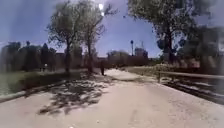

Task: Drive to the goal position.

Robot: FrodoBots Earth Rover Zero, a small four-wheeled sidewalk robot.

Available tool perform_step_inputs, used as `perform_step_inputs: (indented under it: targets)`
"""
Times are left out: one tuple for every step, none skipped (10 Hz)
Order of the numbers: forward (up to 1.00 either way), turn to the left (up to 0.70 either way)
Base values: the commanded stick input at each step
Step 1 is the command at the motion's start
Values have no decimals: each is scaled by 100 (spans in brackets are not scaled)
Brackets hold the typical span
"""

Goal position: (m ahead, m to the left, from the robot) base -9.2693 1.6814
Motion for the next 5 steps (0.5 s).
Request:
perform_step_inputs:
  targets:
    - [85,-16]
    - [85,0]
    - [85,0]
    - [85,0]
    - [85,0]
